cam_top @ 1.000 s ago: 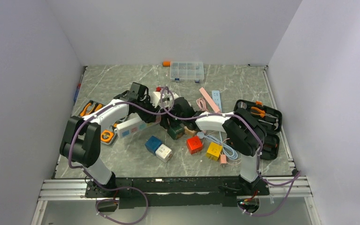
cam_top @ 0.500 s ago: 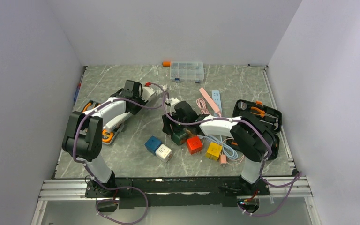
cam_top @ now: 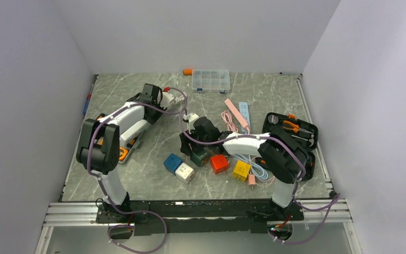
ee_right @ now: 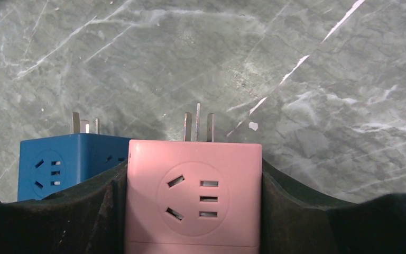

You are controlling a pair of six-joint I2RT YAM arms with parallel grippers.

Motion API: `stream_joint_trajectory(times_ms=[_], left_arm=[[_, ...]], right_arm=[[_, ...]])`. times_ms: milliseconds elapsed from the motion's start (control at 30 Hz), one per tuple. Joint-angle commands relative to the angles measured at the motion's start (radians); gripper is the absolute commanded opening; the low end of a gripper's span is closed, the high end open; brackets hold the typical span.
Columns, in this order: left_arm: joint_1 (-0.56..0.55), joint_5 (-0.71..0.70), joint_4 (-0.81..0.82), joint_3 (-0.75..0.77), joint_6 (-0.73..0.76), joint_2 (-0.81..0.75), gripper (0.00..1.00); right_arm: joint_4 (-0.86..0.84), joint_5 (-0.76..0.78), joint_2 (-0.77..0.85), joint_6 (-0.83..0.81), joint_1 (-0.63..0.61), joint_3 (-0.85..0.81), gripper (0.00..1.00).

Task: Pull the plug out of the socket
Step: Place the plug at the center of the board.

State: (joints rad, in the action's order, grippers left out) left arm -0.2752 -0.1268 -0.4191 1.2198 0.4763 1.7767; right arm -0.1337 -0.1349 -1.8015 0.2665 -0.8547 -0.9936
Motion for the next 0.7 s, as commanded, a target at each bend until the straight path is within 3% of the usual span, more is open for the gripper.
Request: stream_joint_trajectory(times_ms=[0,400,567,667], left_arm=[[0.022,0.043,-0.078,0.135,-0.056,0.064,0.00],[0.027,0.178,-0.226,0.367,-0.078,0.245,0.00],[-0.002,0.277,-0.237,0.386,-0.044,0.260,0.00],[-0.040,0.320,-0.238,0.372,-0.008,0.257,0.00]], right_arm=[[-0.104,0.023,-0.013,0.030,-0.008,-0.008,0.24],[-0.131,0.101,-0.035,0.023,-0.008,-0.004,0.64],[-0.145,0.095,0.020,0.041,-0.008,0.049,0.98],[-0.132,0.112,0.074,0.043,-0.006,0.068,1.00]])
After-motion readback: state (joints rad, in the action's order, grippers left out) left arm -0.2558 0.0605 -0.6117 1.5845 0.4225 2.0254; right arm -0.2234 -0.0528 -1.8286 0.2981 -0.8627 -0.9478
